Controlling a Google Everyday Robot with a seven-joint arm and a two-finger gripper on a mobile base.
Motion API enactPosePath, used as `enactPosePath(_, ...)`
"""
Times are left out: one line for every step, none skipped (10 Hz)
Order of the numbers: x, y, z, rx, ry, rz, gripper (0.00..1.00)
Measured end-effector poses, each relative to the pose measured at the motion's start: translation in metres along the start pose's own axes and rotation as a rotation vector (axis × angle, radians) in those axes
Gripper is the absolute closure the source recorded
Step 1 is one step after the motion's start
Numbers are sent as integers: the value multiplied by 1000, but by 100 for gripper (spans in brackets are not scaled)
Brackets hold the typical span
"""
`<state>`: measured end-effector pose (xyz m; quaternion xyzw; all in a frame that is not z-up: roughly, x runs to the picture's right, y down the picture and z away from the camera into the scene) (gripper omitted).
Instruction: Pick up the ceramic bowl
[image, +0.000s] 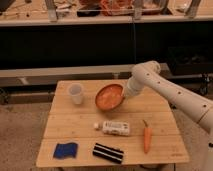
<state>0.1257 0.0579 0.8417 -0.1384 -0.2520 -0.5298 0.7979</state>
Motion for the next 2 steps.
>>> enactPosePath(0, -2, -4, -1, -1, -5, 100)
enactPosePath(-1, -4, -9, -1, -3, -11, 100)
